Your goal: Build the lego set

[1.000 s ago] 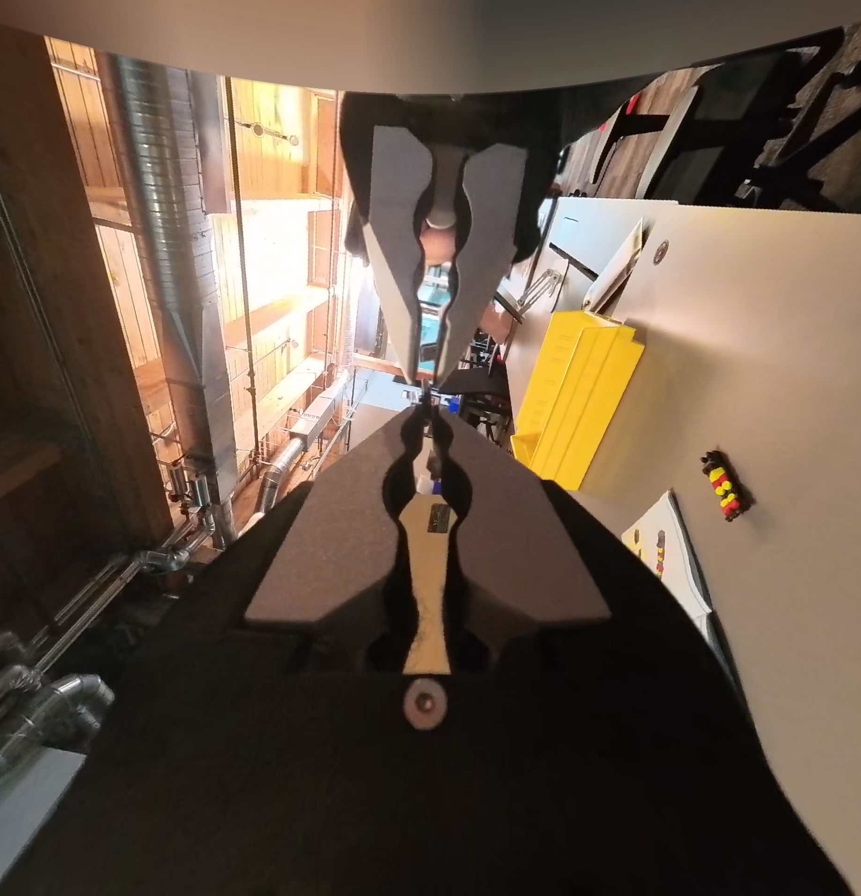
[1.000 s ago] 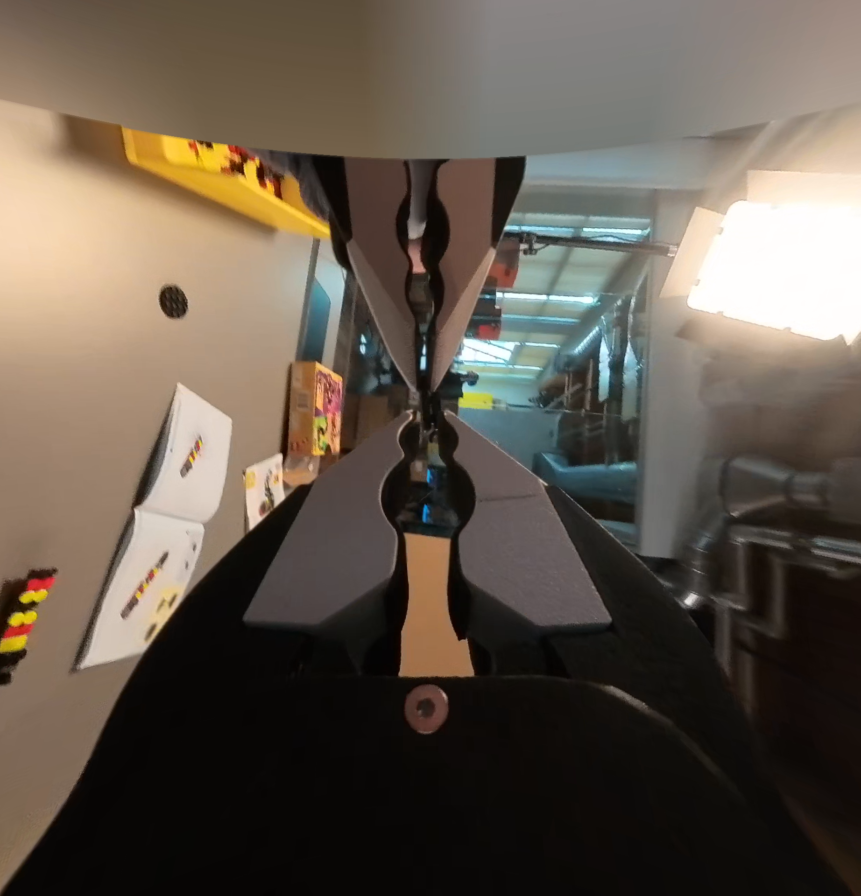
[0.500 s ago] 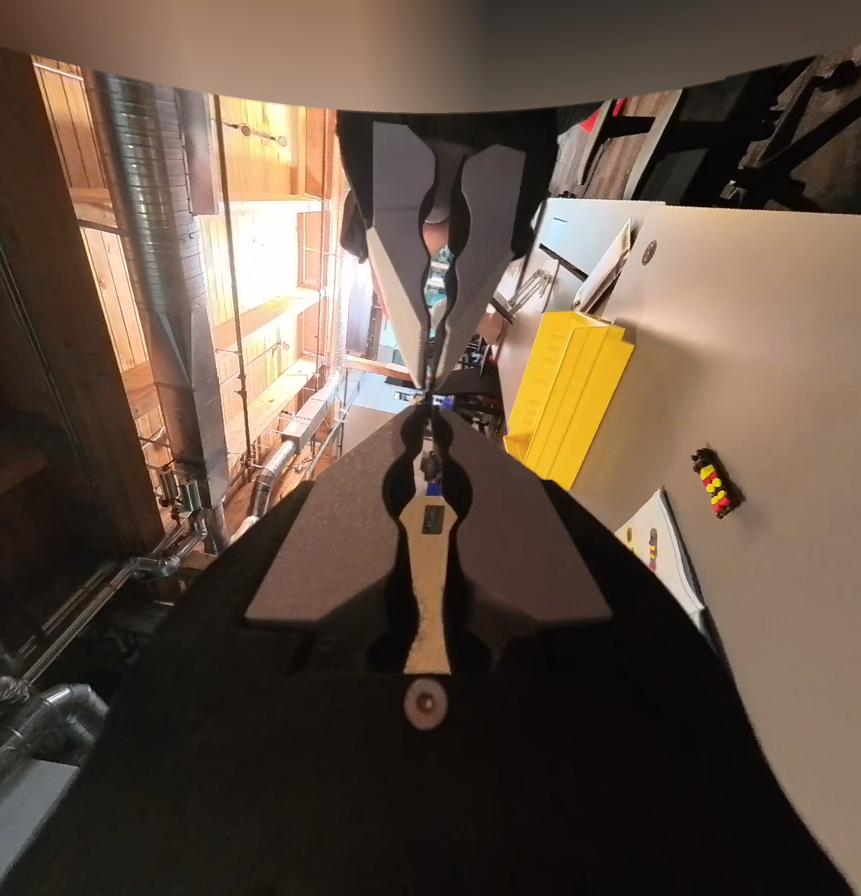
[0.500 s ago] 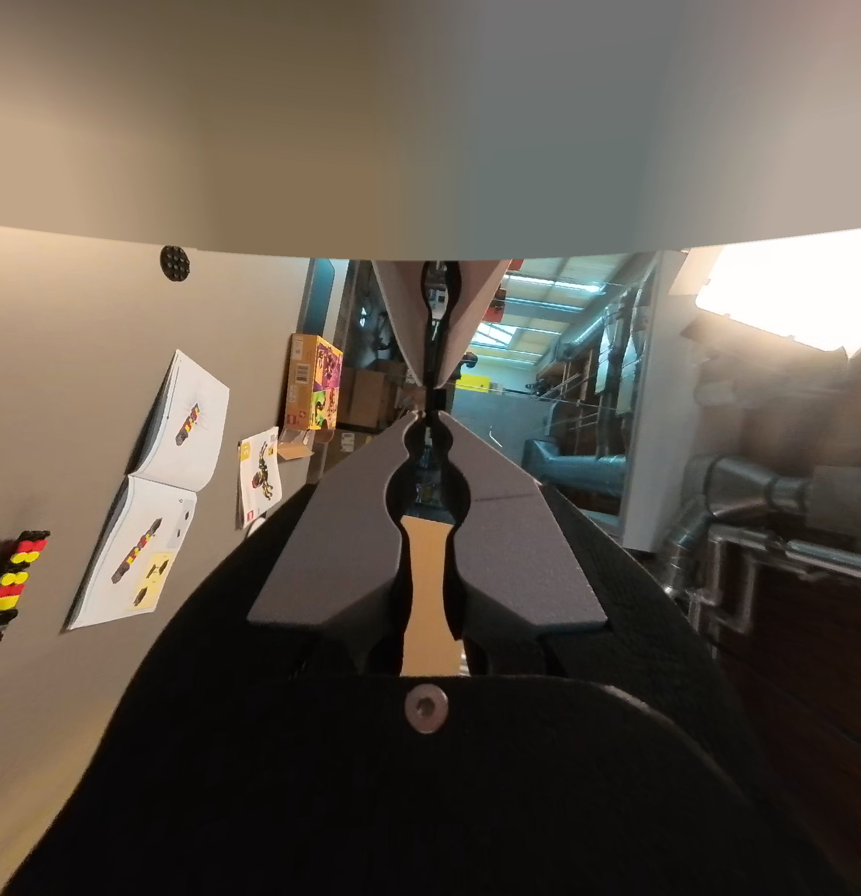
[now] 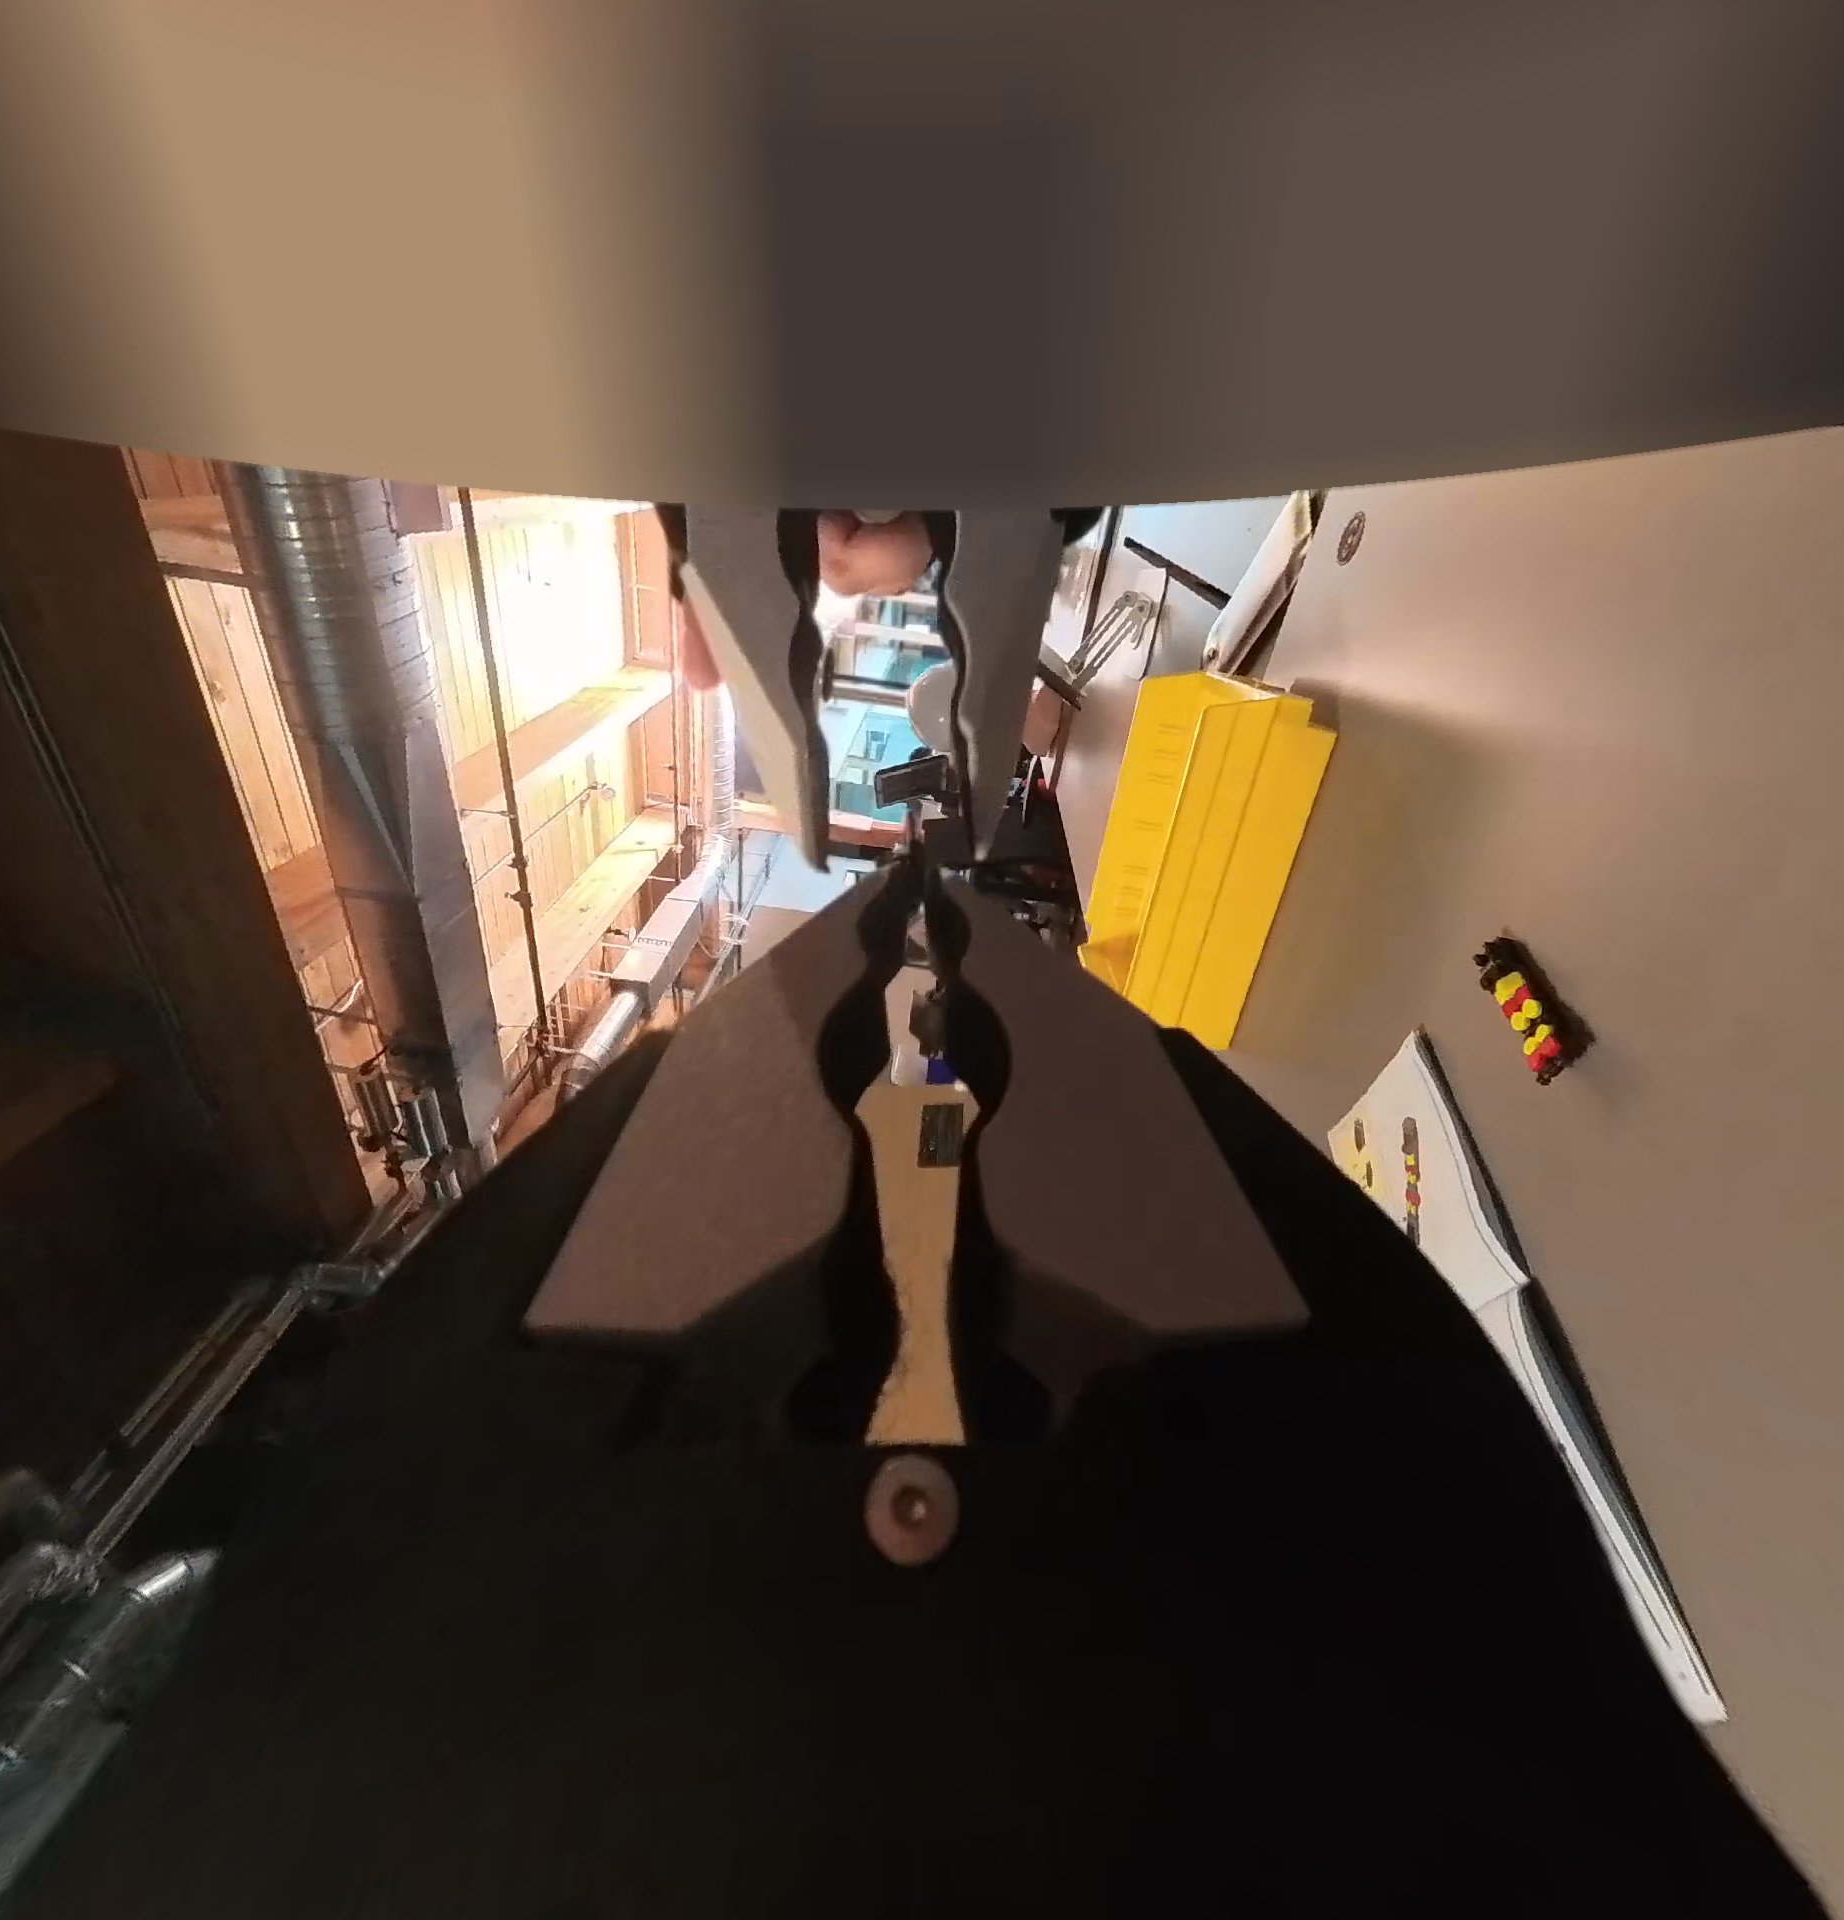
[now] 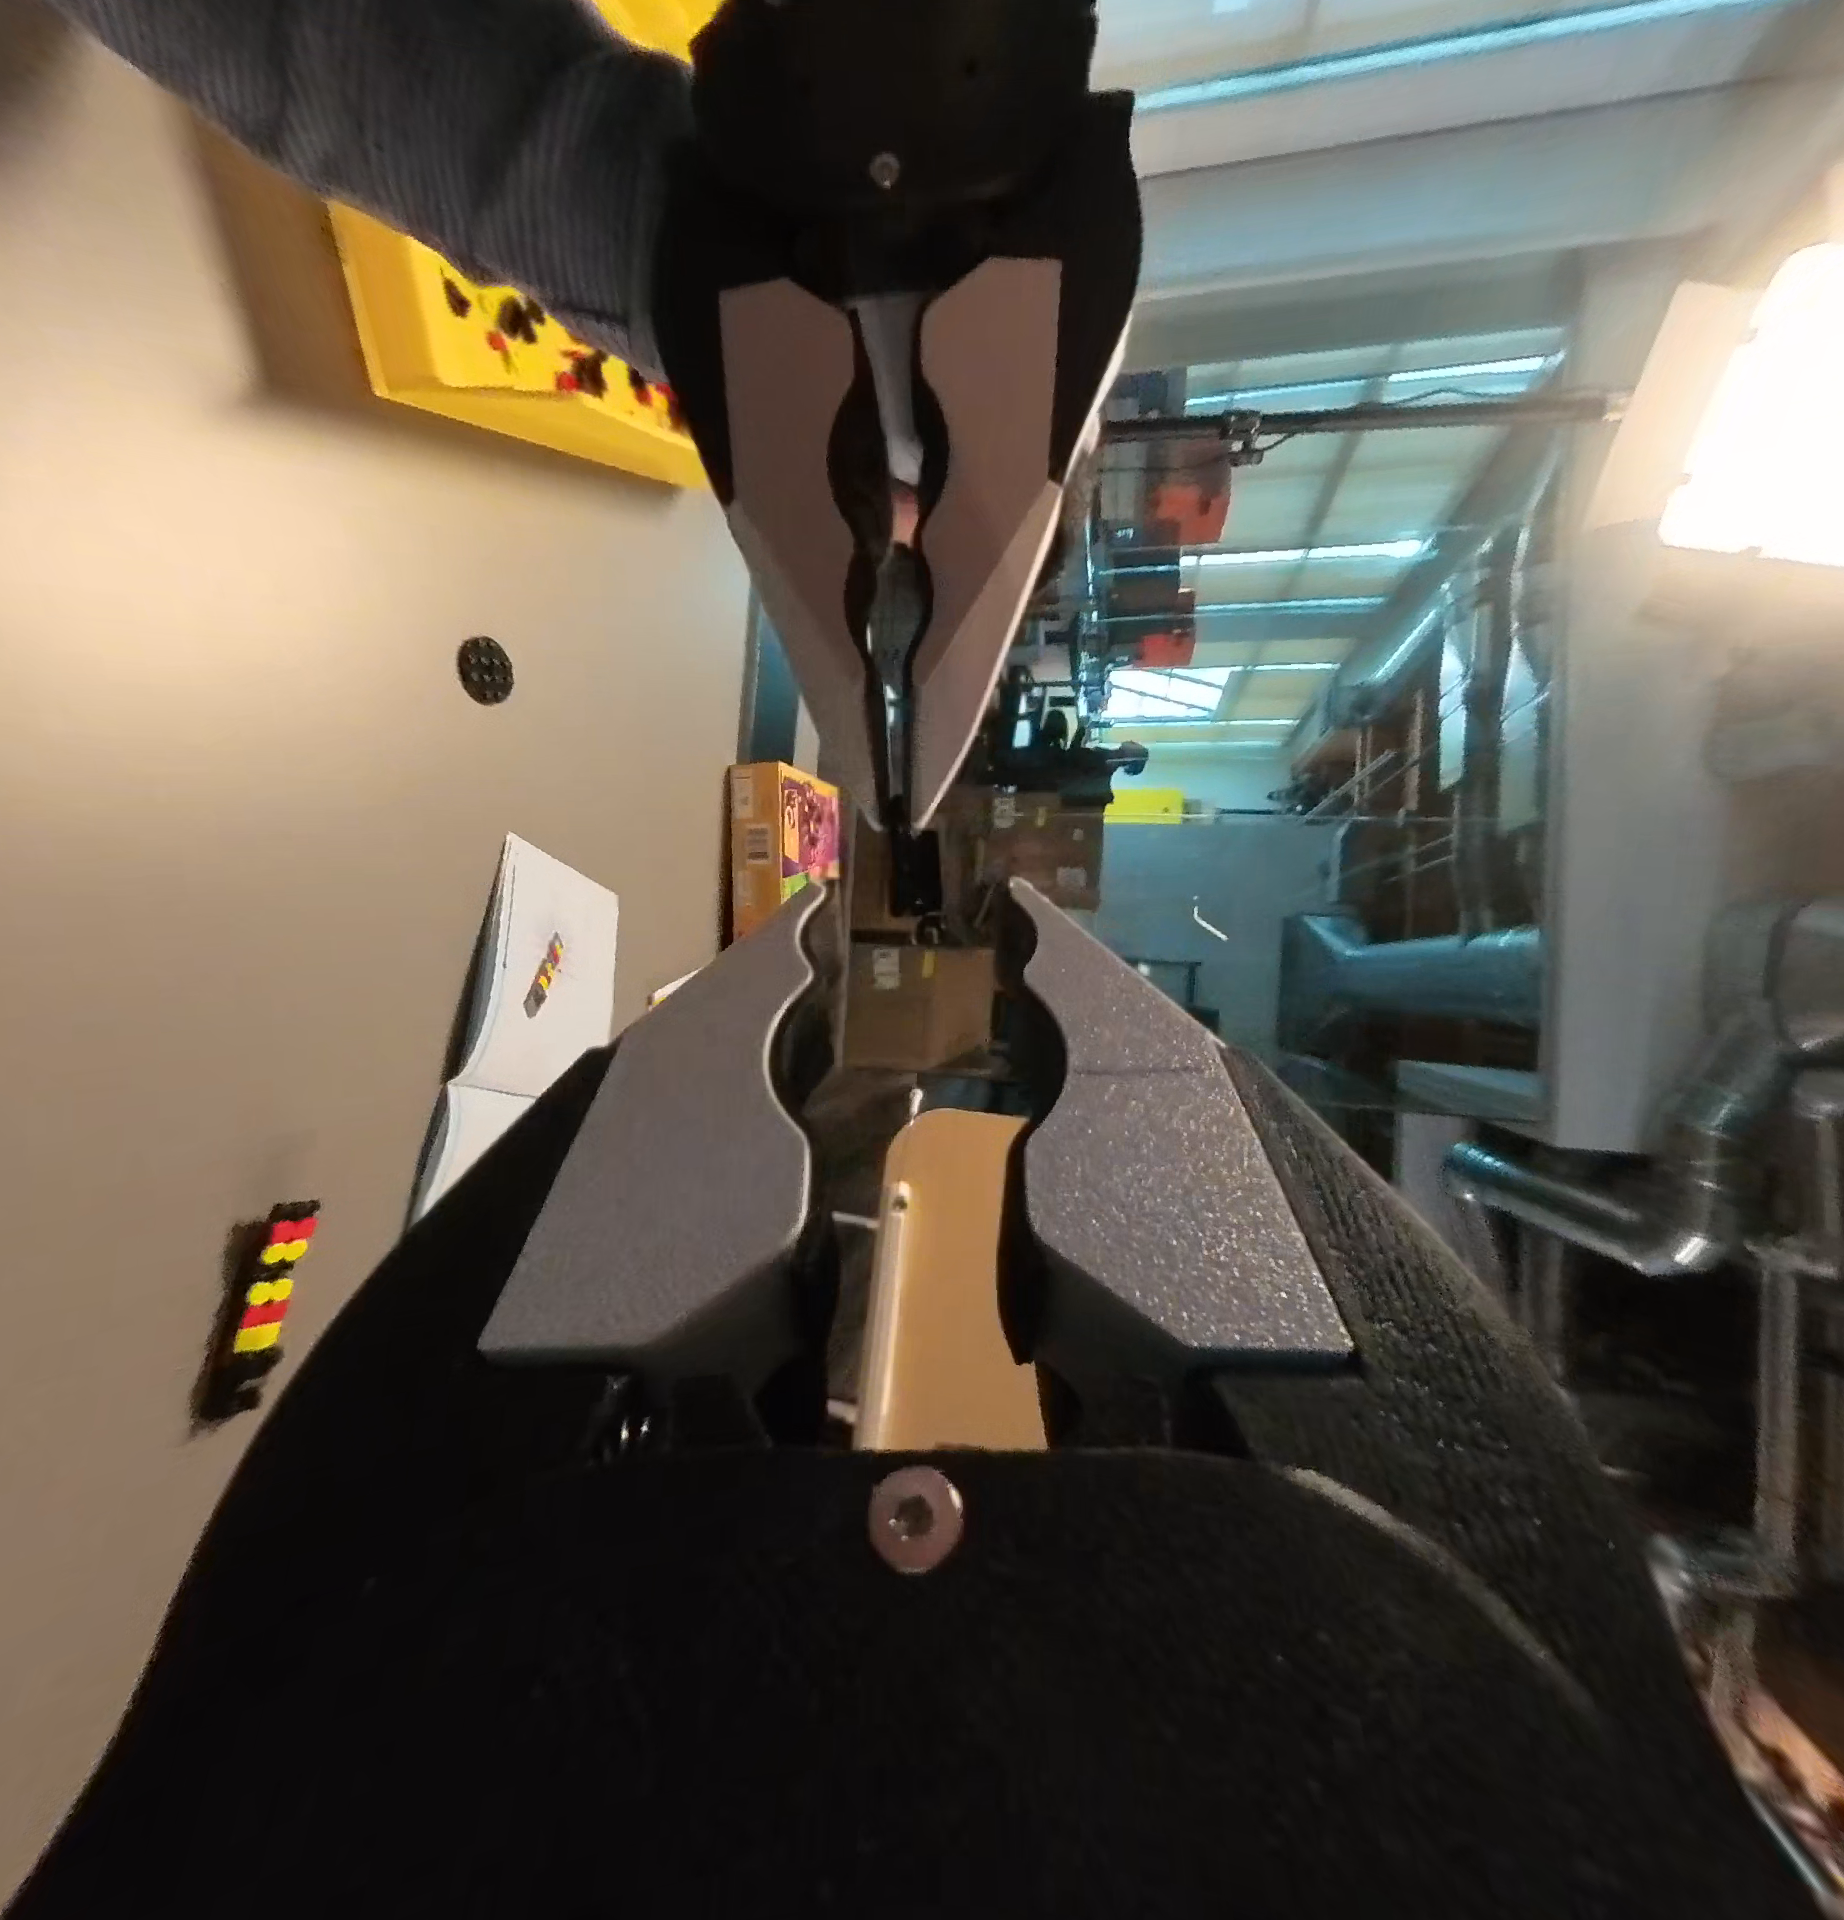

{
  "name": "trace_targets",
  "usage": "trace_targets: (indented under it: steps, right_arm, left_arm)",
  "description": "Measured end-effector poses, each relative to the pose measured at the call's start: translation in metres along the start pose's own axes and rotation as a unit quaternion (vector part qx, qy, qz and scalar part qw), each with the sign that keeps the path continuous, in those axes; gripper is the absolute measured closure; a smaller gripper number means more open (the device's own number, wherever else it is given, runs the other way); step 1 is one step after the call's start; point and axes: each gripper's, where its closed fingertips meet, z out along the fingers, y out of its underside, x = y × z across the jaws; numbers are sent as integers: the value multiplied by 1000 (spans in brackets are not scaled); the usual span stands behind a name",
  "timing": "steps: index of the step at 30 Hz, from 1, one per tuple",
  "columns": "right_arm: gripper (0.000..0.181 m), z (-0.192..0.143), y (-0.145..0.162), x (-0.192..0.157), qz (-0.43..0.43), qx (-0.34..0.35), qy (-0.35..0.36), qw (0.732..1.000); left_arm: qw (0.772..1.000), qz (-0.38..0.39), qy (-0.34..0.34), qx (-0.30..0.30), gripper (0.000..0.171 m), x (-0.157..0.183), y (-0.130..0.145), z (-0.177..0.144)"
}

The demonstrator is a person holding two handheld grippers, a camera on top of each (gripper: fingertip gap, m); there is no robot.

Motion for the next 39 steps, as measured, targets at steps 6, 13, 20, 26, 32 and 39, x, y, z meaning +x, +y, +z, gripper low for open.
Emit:
trace_targets:
  steps: [6, 13, 20, 26, 32, 39]
  right_arm:
    - [160, 6, 3, -6, 10, -17, -24, 1000]
    - [173, 4, -3, -4, 8, -11, -17, 1000]
    - [175, 3, -4, -2, -10, -10, 4, 1000]
    - [175, 3, -3, 3, -8, -14, 15, 1000]
    - [175, 0, -1, 8, -10, -20, 23, 999]
    - [176, 0, -3, 7, -13, -19, 22, 999]
  left_arm:
    - [1000, 11, 9, 14, 170, 4, -6, 1]
    - [1000, 7, 4, 18, 170, 2, -7, 0]
    - [1000, 7, -1, 21, 170, 1, -8, 1]
    - [999, -5, -25, 24, 170, -6, -8, 1]
    - [999, -1, -39, 36, 171, -11, -12, -6]
    - [999, -8, -44, 24, 159, -11, -12, -1]
